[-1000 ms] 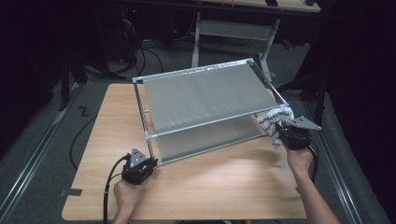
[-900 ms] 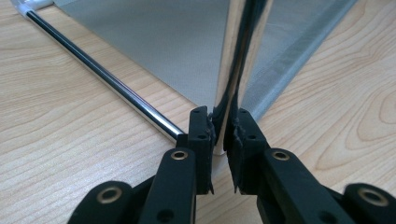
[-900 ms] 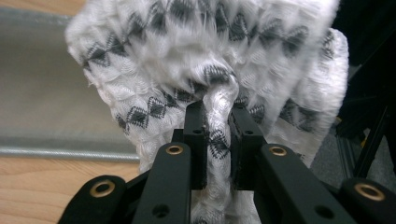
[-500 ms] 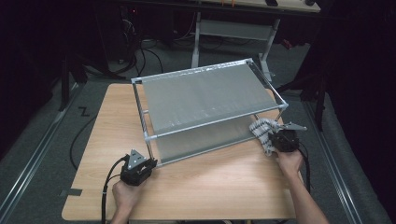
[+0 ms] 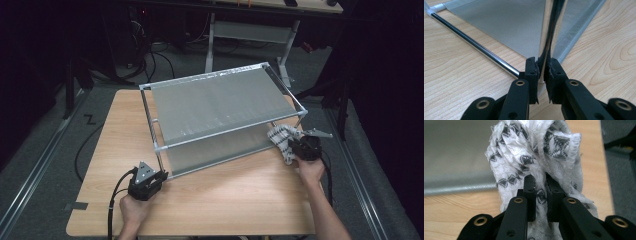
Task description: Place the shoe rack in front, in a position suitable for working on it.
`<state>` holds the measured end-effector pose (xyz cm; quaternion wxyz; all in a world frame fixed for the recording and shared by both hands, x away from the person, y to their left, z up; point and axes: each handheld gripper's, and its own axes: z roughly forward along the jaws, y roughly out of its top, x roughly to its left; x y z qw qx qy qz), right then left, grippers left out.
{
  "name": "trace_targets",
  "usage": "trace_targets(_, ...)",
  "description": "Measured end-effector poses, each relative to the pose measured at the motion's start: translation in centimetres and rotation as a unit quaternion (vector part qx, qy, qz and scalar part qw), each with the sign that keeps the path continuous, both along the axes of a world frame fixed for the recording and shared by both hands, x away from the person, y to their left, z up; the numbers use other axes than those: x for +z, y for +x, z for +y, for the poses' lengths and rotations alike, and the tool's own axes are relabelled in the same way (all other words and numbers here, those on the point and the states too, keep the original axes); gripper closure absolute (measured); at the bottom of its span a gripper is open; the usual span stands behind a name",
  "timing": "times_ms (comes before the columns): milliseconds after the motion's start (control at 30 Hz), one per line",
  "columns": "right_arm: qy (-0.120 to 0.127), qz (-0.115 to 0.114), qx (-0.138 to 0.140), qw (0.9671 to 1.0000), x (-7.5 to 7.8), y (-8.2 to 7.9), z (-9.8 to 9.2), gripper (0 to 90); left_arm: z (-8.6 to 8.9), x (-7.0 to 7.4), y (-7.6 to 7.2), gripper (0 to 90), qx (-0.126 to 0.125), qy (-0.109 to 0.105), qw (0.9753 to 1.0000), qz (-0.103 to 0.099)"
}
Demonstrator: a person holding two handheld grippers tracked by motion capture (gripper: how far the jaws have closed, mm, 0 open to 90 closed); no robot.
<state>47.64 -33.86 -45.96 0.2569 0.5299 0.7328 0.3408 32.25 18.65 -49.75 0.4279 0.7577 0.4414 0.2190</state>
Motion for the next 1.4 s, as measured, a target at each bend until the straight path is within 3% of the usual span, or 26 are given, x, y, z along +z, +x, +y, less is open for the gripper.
trace_targets(33,0.000,0.000,0.000,1.0000,0.0,0.0,0.0,81.1,0.0,0.0,0.0,80.3,-0.001,0.001,1.0000,0.000)
trace_targets(167,-0.006,-0.038,0.006,0.9993,3.4,-0.2,-0.1,81.1,0.0,0.1,0.0,80.3,-0.001,0.001,1.0000,0.003)
trace_targets(233,-0.007,-0.047,0.007,0.9989,4.2,-0.3,-0.1,81.0,0.0,0.1,0.0,80.3,-0.003,0.002,1.0000,0.003)
trace_targets(300,-0.009,-0.070,0.008,0.9974,6.2,-0.6,0.1,81.0,0.0,0.2,0.1,80.3,-0.010,0.005,0.9999,0.008)
trace_targets(333,-0.009,-0.070,0.008,0.9974,6.2,-0.6,0.1,81.0,0.0,0.2,0.1,80.3,-0.010,0.005,0.9999,0.008)
trace_targets(400,-0.018,-0.086,0.013,0.9961,7.8,-0.9,0.3,80.9,0.1,0.2,0.2,80.3,-0.012,0.005,0.9999,0.009)
trace_targets(533,-0.027,-0.092,0.015,0.9953,8.4,-0.9,0.5,81.0,0.1,0.2,0.1,80.3,-0.011,0.003,0.9999,0.007)
trace_targets(633,-0.019,-0.073,0.007,0.9971,6.8,-0.2,0.5,81.1,0.1,0.2,0.1,80.3,-0.011,0.004,0.9999,0.007)
trace_targets(700,-0.026,-0.067,0.002,0.9974,5.5,0.1,0.7,81.0,0.0,0.2,0.1,80.3,-0.010,0.004,0.9999,0.007)
trace_targets(733,-0.026,-0.067,0.002,0.9974,5.5,0.1,0.7,81.0,0.0,0.2,0.1,80.3,-0.010,0.004,0.9999,0.007)
trace_targets(800,-0.022,-0.043,-0.005,0.9988,3.2,0.6,0.8,81.1,0.0,0.2,0.1,80.2,-0.010,0.004,0.9999,0.007)
trace_targets(833,-0.022,-0.043,-0.005,0.9988,3.2,0.6,0.8,81.1,0.0,0.2,0.1,80.3,-0.010,0.004,0.9999,0.007)
trace_targets(1000,-0.018,-0.004,-0.011,0.9998,0.2,1.2,0.8,81.2,0.0,0.2,0.1,80.2,-0.006,0.005,1.0000,0.006)
trace_targets(1067,-0.037,0.010,-0.009,0.9992,-0.8,1.2,1.2,81.2,0.0,0.1,0.1,80.3,0.000,0.002,1.0000,0.005)
trace_targets(1100,-0.056,0.029,0.000,0.9980,-1.9,1.1,1.7,81.2,0.1,0.1,0.2,80.2,0.003,0.001,1.0000,0.004)
trace_targets(1133,-0.054,0.034,0.002,0.9980,-2.4,1.0,1.8,81.2,0.1,0.1,0.2,80.2,0.004,0.001,1.0000,0.004)
trace_targets(1233,-0.043,0.033,0.003,0.9985,-2.9,0.6,1.8,81.2,0.1,0.1,0.2,80.2,0.005,0.002,1.0000,0.004)
trace_targets(1400,-0.032,0.028,0.023,0.9988,-2.1,-1.0,2.0,81.2,0.4,0.1,0.2,80.2,0.014,0.002,0.9999,0.005)
